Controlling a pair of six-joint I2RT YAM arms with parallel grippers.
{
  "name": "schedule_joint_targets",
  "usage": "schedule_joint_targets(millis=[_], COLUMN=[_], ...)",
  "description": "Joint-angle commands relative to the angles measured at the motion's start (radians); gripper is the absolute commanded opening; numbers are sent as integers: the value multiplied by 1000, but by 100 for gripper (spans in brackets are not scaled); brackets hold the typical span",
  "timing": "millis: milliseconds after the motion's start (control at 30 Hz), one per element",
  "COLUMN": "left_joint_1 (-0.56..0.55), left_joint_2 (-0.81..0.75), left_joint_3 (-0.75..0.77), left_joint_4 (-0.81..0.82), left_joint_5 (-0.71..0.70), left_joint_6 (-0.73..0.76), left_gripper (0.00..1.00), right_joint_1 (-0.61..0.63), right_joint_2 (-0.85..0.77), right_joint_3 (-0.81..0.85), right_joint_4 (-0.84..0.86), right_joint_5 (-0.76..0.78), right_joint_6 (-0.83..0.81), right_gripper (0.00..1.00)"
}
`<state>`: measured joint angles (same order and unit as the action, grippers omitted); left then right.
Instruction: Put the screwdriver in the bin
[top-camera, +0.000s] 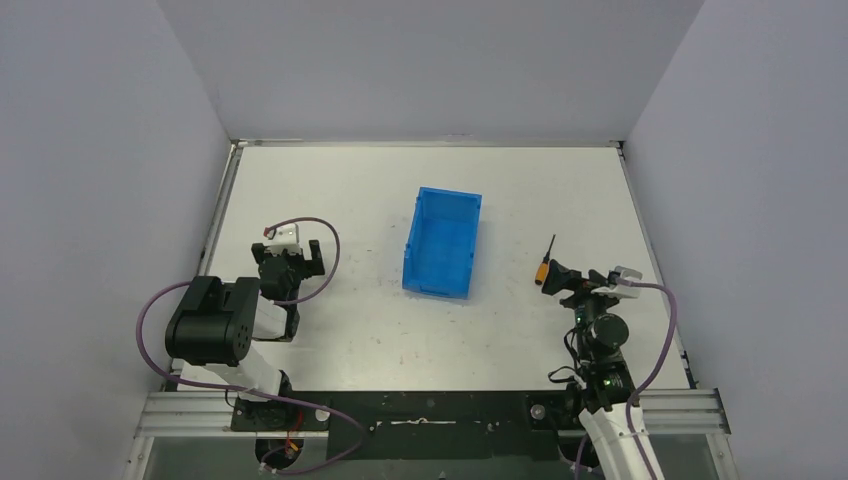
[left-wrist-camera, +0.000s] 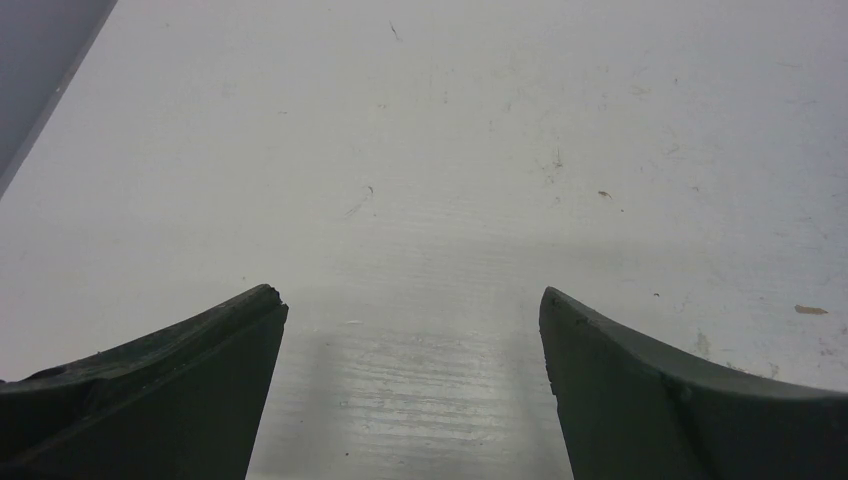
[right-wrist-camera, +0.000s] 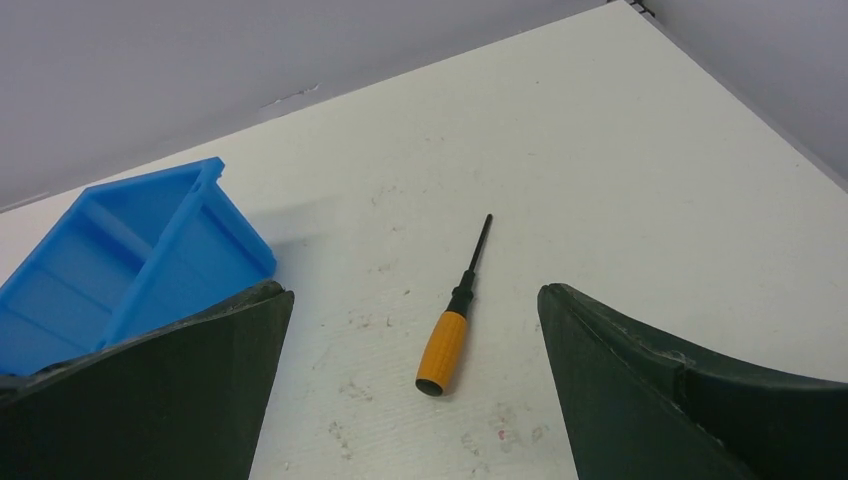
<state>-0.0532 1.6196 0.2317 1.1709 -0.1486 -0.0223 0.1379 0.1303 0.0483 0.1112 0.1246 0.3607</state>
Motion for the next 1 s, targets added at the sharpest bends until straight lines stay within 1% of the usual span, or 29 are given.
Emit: schedule_joint_targets(millis=[0,133,267,500,633,700,767,833,900,967], left_joint_1=[-2,-2,-1,-3,-3,-3,-3,-4,-4,-3], left_joint_2=[-8,-8,-8,-8,-8,-8,-7,-7,-8,-8], left_joint_3=[20,21,21,21,21,21,21,21,21,21], left_joint_4=[45,42,43,41,41,42,42,41,42,41], left_joint_5=[8,7,5,4,4,4,4,4,4,4], left_joint_6=[-7,-7,-7,-6,-5,-5,-5,-6,-5,-5], left_gripper=[97,97,97,97,97,97,97,97,97,97], right_joint_1=[-4,-4,-4,-4,-6,-6,-5,-6,-5,-6], right_joint_2=[58,221,491,991,1196,1295,1369,1427,1464,1473], right_joint_3=[75,173,349,631,701,723,743,757,759,751], right_joint_4=[28,-14,-137,-323,-328,-323,-317,-317,-315,-308], right_joint_5=[31,95,144,103,47,20,-2,-9,-16,-23], right_joint_6=[12,29,46,57,58,55,50,42,38,38], right_gripper=[100,100,100,100,100,98,94,86,76,62])
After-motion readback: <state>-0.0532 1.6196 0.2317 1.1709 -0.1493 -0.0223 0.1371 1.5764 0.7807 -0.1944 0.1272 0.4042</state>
